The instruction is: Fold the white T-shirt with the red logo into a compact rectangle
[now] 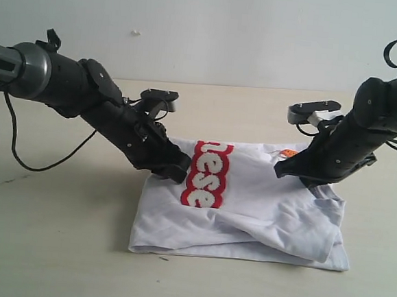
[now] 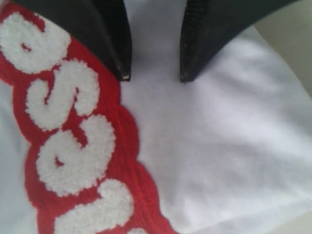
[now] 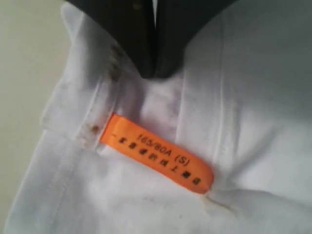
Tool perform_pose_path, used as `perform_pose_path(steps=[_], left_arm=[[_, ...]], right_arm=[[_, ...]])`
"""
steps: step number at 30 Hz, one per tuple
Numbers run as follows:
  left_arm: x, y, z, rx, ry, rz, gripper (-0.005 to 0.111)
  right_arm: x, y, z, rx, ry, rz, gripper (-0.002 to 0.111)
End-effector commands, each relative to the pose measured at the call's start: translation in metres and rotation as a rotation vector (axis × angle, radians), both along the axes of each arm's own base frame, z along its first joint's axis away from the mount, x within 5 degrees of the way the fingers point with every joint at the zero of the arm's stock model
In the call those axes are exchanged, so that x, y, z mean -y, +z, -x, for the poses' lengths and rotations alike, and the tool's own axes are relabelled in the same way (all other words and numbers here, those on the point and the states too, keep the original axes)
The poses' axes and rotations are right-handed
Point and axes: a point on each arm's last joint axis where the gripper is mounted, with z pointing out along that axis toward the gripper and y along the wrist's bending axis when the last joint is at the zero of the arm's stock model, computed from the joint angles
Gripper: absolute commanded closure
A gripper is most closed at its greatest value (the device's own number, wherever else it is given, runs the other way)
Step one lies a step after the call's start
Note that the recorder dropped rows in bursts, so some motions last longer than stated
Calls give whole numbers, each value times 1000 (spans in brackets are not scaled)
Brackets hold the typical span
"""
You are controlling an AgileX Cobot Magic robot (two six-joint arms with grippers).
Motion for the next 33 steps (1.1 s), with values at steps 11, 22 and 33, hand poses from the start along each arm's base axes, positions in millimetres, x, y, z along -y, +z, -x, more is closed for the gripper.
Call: perform_pose_path(steps=[11, 22, 33], left_arm=[[-43, -9, -8, -106, 66, -75, 72], [-46, 12, -3, -71, 66, -79, 72], [-64, 76, 10, 69, 88, -54, 92]], right_arm=[[-13, -9, -5, 39, -5, -145, 108], [-16, 18, -11, 176, 20, -180, 108], [-8, 85, -2, 325, 57, -76, 108]])
